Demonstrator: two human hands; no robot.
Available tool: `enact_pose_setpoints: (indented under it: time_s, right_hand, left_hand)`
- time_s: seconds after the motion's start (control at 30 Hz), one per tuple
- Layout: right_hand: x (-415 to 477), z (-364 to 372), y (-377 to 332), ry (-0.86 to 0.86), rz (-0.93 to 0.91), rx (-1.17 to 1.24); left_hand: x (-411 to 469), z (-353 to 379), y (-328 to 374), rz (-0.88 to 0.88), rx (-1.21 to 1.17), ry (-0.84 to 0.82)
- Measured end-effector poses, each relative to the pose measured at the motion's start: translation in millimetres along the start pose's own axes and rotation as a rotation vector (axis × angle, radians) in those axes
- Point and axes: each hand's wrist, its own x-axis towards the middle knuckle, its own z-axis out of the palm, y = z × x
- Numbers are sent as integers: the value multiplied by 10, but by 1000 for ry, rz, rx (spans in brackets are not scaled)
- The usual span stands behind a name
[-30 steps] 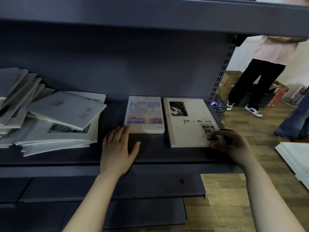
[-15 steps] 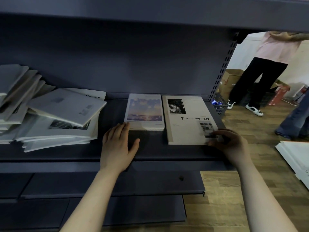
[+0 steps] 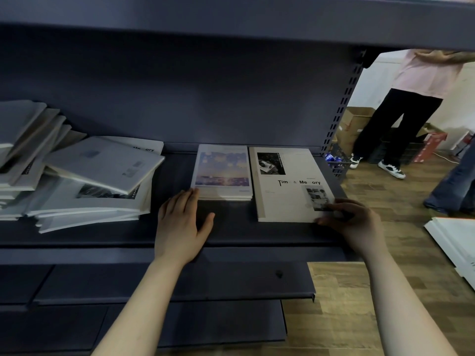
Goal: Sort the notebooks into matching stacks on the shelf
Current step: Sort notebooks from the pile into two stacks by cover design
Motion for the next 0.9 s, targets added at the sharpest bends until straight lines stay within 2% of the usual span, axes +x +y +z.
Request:
enact_pose_setpoints:
  time_s: [0.33,0.47,0.53,0.6,0.67,0.8,0.9]
  right_hand:
    - [31,-10,-44,-41,52,-4]
    - [99,-10,-153,-115,146,105]
    - [96,68,-285,54,107,75]
    - [70,184,-439,245,21,-88]
    - [71,297,-627,286,-43,-151]
    - [120,600,-1105,143,-113,-47]
    - [121,936,-1523,-39,-181,41]
  left_hand:
    - [1,7,-25,6,-48,8]
    - [16,-24,-42,17,-111,-8]
    - [19,-61,-69,37,-139,-24]
    - [12,-117,-122,62,-177,-33]
    - [-1,-209,-206,90,-209,-19]
    - [-12,-424,-449,104,-202,65]
    - [9,-565,-696,66,-173,98]
